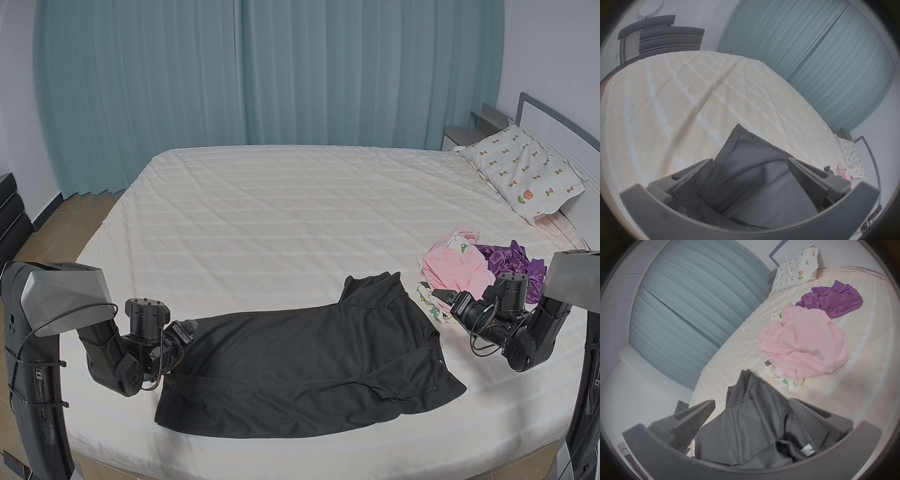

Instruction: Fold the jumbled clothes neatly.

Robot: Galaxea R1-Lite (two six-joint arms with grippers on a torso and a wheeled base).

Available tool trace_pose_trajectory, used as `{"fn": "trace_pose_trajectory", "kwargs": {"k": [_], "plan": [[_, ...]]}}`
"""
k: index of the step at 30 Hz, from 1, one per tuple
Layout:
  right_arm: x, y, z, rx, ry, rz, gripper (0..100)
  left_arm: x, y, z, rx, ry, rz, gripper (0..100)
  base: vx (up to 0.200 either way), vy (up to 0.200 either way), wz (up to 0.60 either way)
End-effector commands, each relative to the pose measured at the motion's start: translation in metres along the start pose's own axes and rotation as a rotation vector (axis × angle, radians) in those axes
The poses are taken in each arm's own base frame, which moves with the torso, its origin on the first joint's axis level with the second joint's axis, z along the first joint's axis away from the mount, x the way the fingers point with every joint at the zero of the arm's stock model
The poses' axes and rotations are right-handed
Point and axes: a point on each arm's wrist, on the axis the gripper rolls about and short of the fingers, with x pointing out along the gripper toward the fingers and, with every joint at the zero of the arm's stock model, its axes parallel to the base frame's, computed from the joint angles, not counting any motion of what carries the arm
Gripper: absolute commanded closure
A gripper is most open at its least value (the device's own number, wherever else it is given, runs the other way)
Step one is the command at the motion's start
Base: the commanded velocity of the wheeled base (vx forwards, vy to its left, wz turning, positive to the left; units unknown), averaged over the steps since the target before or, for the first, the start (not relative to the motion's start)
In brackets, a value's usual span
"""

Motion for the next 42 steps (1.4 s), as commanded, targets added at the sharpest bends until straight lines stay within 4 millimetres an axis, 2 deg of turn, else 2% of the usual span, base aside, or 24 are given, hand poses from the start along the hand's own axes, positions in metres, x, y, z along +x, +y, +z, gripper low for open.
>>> {"fn": "trace_pose_trajectory", "kwargs": {"k": [1,3,8,10,11,14,16,20,29,42], "plan": [[0.0,0.002,-0.004,-0.003,0.013,0.003,0,0.008,-0.005,0.015,-0.016,-0.045,-0.02,0,0.0,0.0,0.0],[-0.001,0.001,-0.006,-0.003,0.019,-0.002,0,0.014,-0.005,0.023,0.001,-0.056,-0.019,0,0.0,0.0,0.0],[-0.001,0.001,-0.007,-0.004,0.023,-0.003,0,0.033,0.011,0.034,0.07,0.004,0.029,0,0.0,0.0,0.0],[-0.001,0.001,-0.007,-0.004,0.023,-0.003,0,0.033,0.011,0.034,0.07,0.004,0.029,0,0.0,0.0,0.0],[0.0,0.002,-0.009,-0.006,0.029,0.001,0,0.045,0.016,0.045,0.072,0.026,-0.027,0,0.0,0.0,0.0],[0.0,0.002,-0.011,-0.007,0.034,0.0,0,0.048,0.021,0.046,0.123,0.081,-0.084,0,0.0,0.0,0.0],[0.0,0.001,-0.013,-0.006,0.04,-0.006,0,0.057,0.034,0.045,0.226,0.124,-0.119,0,0.0,0.0,0.0],[0.002,-0.002,-0.016,-0.004,0.048,-0.014,0,0.072,0.041,0.045,0.328,0.114,-0.115,0,0.0,0.0,0.0],[0.004,-0.006,-0.019,-0.002,0.058,-0.023,0,0.082,0.036,0.038,0.346,0.115,-0.145,0,0.0,0.0,0.0],[0.008,-0.006,-0.025,-0.005,0.076,-0.023,0,0.076,0.031,0.044,0.297,0.092,-0.159,0,0.0,0.0,0.0]]}}
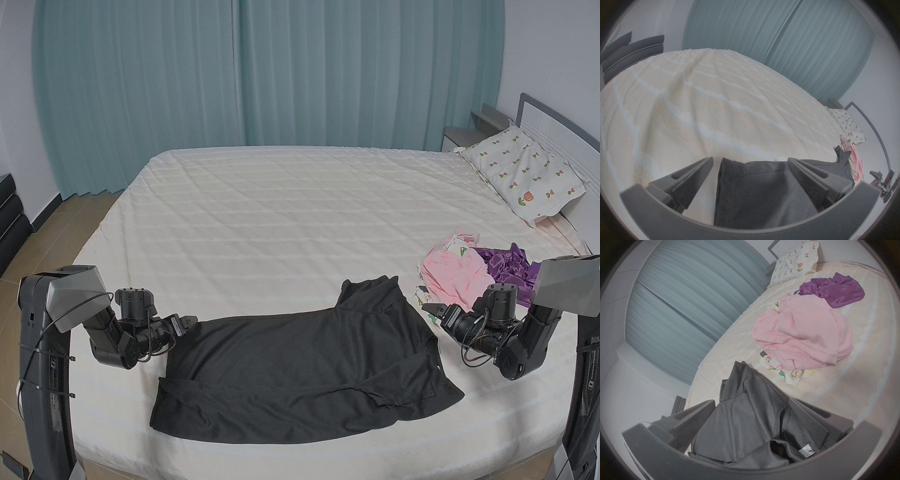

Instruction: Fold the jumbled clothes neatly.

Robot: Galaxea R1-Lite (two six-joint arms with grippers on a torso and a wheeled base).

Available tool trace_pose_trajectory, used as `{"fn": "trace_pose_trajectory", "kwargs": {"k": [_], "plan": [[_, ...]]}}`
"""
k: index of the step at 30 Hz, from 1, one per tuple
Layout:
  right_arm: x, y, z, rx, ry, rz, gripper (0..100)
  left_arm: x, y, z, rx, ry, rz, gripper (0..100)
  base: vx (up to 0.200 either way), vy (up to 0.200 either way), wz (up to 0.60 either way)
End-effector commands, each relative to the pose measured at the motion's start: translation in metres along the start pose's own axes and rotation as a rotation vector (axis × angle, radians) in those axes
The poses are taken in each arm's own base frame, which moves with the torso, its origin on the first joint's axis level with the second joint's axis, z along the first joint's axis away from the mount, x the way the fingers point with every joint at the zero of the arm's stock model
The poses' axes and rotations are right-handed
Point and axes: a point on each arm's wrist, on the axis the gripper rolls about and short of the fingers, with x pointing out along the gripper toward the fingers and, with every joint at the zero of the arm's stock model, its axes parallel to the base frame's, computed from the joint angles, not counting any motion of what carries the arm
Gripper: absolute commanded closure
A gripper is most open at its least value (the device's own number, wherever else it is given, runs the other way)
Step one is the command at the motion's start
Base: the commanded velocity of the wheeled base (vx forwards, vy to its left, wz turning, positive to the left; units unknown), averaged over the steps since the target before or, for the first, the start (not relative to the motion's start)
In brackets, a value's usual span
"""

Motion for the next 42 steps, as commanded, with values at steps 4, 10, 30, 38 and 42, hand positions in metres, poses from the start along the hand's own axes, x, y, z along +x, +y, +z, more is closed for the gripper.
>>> {"fn": "trace_pose_trajectory", "kwargs": {"k": [4,10,30,38,42], "plan": [[0.001,-0.001,-0.002,0.0,0.008,-0.002,0,-0.005,-0.001,0.0,-0.004,-0.012,-0.001,0,0.0,0.0,0.0],[0.002,-0.001,-0.002,-0.001,0.007,-0.001,0,-0.011,-0.004,-0.001,0.0,-0.015,-0.019,0,0.0,0.0,0.0],[0.021,0.021,0.006,-0.192,0.013,0.034,0,-0.012,0.003,0.006,-0.045,-0.078,0.035,100,0.0,0.0,0.0],[0.068,0.037,0.011,-0.377,0.072,0.035,0,-0.018,0.0,0.01,-0.108,-0.119,0.037,100,0.0,0.0,0.0],[0.085,0.038,0.013,-0.44,0.109,0.037,0,-0.02,0.001,0.012,-0.141,-0.123,0.037,100,0.0,0.0,0.0]]}}
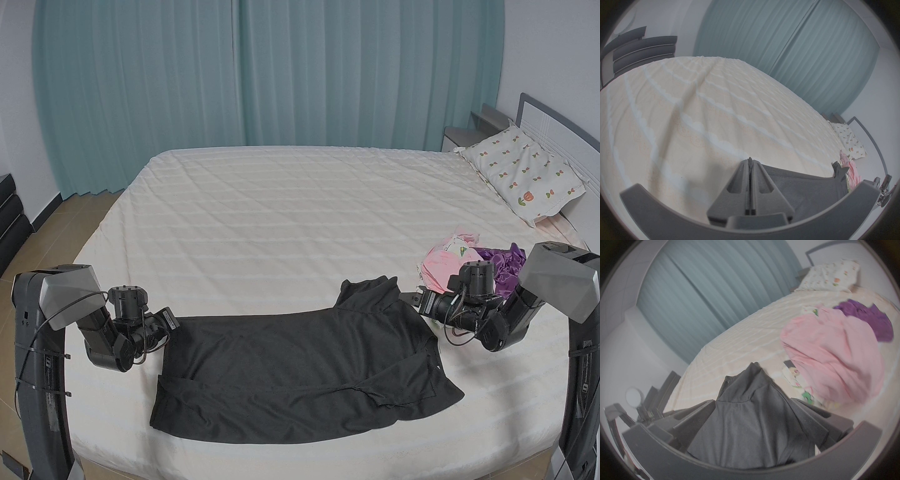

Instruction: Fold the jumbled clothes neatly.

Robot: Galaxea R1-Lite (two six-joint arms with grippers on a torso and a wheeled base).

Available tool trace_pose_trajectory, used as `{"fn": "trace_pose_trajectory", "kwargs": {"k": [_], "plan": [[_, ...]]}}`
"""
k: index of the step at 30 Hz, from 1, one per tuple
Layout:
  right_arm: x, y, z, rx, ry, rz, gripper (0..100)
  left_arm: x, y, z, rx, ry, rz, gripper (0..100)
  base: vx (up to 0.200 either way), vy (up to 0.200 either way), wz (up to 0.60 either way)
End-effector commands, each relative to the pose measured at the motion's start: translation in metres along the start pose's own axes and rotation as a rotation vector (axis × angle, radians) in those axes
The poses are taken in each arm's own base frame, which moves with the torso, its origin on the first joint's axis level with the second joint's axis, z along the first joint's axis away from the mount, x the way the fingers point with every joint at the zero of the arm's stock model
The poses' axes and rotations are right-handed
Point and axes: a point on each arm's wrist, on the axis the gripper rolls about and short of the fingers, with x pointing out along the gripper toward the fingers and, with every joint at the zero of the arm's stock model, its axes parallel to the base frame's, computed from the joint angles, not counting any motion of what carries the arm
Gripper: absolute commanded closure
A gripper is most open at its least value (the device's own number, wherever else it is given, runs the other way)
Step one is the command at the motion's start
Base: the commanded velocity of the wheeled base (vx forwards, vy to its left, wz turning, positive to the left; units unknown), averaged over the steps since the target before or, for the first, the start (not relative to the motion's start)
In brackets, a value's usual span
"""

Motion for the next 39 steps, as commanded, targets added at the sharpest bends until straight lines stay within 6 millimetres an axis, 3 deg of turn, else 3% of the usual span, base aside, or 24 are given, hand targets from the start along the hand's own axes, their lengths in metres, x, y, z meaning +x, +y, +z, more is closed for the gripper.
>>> {"fn": "trace_pose_trajectory", "kwargs": {"k": [1,6,17,27,28,39], "plan": [[0.039,-0.003,-0.004,-0.091,0.075,0.006,0,-0.005,-0.002,0.005,-0.06,-0.017,0.001,100,0.0,0.0,0.0],[0.06,-0.014,-0.003,-0.147,0.097,-0.014,0,-0.005,-0.001,0.005,-0.072,-0.015,0.0,100,0.0,0.0,0.0],[0.084,-0.03,0.005,-0.157,0.062,0.033,0,-0.006,0.0,0.001,-0.074,0.0,0.006,100,0.0,0.0,0.0],[0.106,-0.03,-0.014,-0.168,0.062,0.065,0,-0.007,0.001,-0.002,-0.075,0.008,0.01,100,0.0,0.0,0.0],[0.106,-0.03,-0.012,-0.171,0.038,0.07,100,-0.006,0.002,-0.002,-0.075,0.008,0.013,100,0.0,0.0,0.0],[0.092,-0.025,0.003,-0.168,-0.002,0.073,100,-0.005,0.002,-0.001,-0.077,0.002,0.011,100,0.0,0.0,0.0]]}}
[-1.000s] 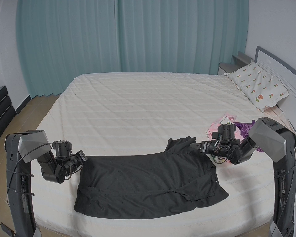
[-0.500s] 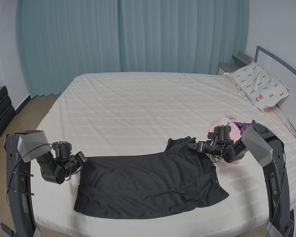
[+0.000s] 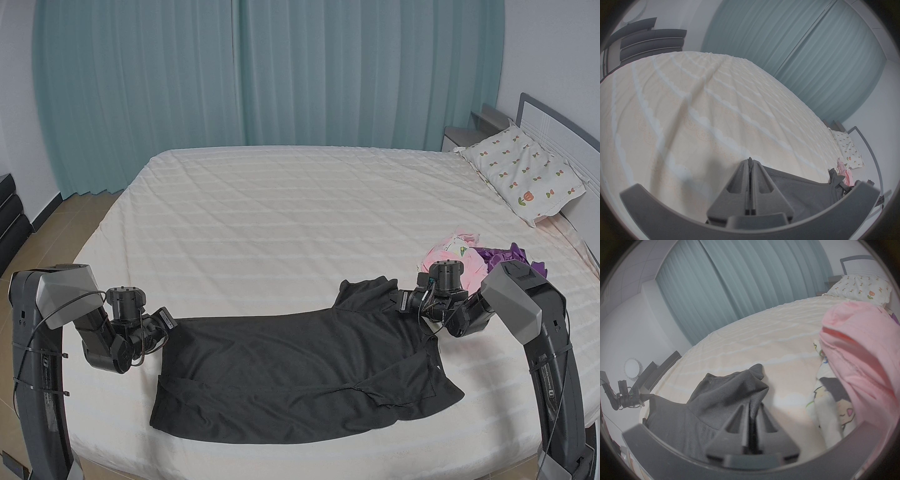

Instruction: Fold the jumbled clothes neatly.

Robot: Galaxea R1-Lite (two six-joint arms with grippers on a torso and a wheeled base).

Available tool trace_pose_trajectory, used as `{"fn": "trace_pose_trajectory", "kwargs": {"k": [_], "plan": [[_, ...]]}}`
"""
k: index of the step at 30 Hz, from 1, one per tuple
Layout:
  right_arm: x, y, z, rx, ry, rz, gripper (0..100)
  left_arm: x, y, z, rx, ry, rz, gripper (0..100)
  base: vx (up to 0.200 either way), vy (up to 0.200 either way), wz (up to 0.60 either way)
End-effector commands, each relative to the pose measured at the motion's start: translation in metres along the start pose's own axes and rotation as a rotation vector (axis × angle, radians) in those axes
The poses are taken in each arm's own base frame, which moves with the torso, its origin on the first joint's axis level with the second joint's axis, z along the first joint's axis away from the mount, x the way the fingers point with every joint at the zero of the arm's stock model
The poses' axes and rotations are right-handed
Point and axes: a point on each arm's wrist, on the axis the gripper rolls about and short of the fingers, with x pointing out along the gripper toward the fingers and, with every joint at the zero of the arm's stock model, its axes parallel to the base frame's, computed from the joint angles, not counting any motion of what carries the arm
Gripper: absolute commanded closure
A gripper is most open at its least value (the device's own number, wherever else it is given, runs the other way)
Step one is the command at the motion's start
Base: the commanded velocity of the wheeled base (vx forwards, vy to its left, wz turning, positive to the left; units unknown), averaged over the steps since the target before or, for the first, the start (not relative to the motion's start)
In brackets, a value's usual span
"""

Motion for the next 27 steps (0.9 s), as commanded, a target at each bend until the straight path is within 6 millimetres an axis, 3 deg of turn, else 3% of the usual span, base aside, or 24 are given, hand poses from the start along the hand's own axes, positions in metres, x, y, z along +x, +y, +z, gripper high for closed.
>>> {"fn": "trace_pose_trajectory", "kwargs": {"k": [1,14,27], "plan": [[-0.008,0.004,0.006,-0.001,-0.008,0.0,100,0.001,0.0,0.002,-0.001,-0.006,-0.001,100,0.0,0.0,0.0],[-0.035,0.006,0.018,-0.004,-0.098,-0.001,100,-0.001,0.002,0.016,-0.009,-0.073,0.026,100,0.0,0.0,0.0],[-0.031,0.011,0.023,0.092,-0.18,-0.048,100,-0.003,0.002,0.022,-0.012,-0.088,0.026,100,0.0,0.0,0.0]]}}
